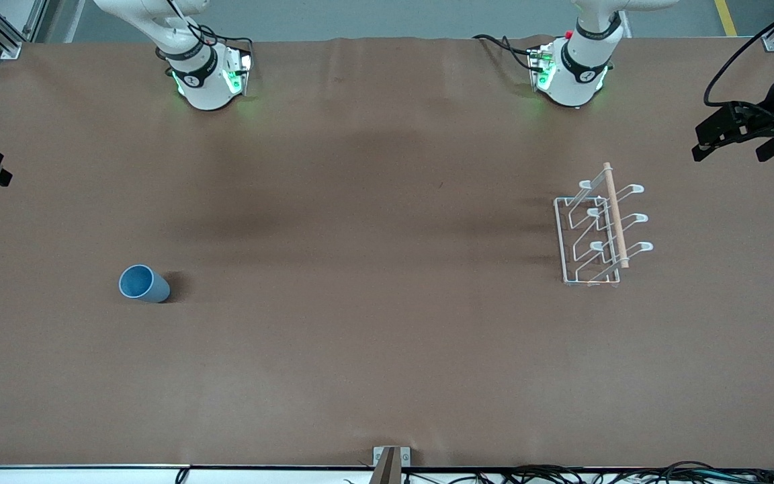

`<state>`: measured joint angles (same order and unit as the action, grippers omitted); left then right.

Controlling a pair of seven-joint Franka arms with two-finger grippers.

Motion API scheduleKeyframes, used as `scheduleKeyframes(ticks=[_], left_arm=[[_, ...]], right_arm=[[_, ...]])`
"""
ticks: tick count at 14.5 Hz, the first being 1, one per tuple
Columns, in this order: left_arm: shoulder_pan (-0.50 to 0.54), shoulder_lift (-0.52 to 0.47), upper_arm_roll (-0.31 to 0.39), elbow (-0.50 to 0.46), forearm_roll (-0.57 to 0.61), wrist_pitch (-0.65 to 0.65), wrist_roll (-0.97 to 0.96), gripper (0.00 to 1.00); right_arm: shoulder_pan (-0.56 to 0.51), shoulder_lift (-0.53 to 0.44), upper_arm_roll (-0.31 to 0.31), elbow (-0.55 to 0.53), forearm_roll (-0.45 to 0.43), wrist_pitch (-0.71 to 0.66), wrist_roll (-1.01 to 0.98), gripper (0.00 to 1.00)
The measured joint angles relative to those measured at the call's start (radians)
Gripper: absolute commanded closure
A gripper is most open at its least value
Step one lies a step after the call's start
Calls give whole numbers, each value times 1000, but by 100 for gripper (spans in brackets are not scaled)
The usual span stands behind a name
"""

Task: Hang cup on cup holder
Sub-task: 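Move the right gripper down over the light blue cup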

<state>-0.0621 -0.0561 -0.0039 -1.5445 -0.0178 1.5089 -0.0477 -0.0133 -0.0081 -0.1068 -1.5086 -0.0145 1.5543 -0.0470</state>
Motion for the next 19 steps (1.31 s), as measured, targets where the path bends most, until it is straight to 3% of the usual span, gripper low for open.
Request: scheduleKeyframes(ticks=[11,14,16,19], left_arm=[[-4,0,-1,-3,0,5,1,0],[-4,0,-1,-3,0,6,1,0],[-4,1,-1,-4,0,7,1,0],[-4,3,-1,-5,0,10,1,0]], right_arm=[[0,5,0,-2,0,-2,-22,0],[0,53,1,-10,0,5,-33,0],[0,99,2,-49,1,70,-36,0],[1,145,4,-196,1,262,-40,0]])
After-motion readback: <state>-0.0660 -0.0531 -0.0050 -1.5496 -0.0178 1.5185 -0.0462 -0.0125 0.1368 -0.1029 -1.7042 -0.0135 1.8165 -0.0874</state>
